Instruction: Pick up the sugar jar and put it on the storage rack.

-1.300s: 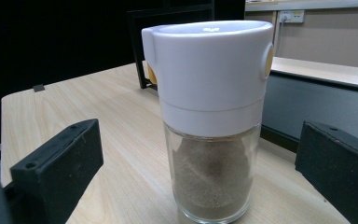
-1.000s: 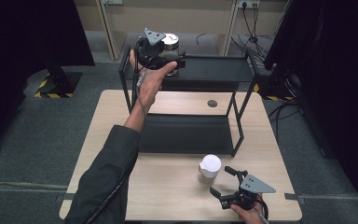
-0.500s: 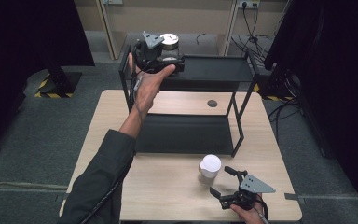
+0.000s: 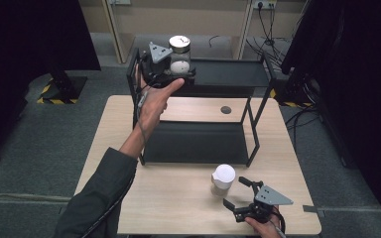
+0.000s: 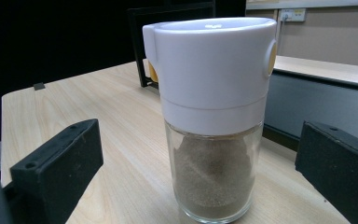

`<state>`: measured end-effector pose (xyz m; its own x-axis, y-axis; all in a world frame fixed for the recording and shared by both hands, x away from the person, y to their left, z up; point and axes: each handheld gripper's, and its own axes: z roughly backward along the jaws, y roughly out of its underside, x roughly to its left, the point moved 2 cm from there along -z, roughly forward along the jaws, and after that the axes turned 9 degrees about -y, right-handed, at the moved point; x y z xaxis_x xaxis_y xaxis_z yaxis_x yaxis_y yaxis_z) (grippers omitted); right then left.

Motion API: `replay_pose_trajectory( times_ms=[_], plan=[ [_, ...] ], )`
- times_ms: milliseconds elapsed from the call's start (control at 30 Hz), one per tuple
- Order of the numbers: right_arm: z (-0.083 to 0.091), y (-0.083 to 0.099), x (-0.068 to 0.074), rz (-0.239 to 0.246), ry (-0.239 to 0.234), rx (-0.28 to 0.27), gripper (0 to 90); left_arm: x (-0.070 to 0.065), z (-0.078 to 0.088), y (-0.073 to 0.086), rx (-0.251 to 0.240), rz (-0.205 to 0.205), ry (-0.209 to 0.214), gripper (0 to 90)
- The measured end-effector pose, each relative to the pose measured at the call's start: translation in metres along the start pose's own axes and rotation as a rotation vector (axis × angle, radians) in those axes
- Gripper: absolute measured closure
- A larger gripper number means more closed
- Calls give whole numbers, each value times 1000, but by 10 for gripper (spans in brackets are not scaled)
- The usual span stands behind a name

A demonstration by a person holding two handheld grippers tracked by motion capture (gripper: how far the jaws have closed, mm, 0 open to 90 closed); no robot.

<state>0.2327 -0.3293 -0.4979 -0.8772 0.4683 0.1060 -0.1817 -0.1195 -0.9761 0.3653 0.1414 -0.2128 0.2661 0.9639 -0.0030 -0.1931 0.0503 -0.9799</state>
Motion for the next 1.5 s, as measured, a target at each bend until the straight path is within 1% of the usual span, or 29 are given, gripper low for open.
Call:
replay_pose_trajectory(
  times_ms=[167,300,400,533,600,733,1000,1233,1367,1400,1433,1500],
  plan=[
    [0,0,0,0,0,-1,11,-2,10,7,-7,-8,25,0],
    [0,0,0,-1,0,-1,12,-4,18,15,-16,-15,53,0],
    [0,0,0,-1,-1,-2,11,-3,23,22,-23,-1,72,0],
    [0,0,0,-1,0,-2,12,-3,30,31,-35,5,95,0],
    [0,0,0,-1,0,-2,11,-1,34,35,-41,21,107,0],
    [0,0,0,-1,0,-2,11,1,40,43,-38,28,130,0],
    [0,0,0,-2,1,-1,11,3,56,68,-55,42,182,0],
    [-1,0,0,0,0,-1,12,4,62,89,-47,55,224,0],
    [-1,0,0,0,0,-1,12,1,65,99,-54,37,233,0],
    [-1,0,0,0,0,-1,11,0,67,105,-52,37,242,0],
    [-1,0,0,0,0,-1,11,0,67,105,-52,37,242,0],
    [-1,0,0,0,0,-1,12,-1,67,110,-47,41,252,0]
  ],
)
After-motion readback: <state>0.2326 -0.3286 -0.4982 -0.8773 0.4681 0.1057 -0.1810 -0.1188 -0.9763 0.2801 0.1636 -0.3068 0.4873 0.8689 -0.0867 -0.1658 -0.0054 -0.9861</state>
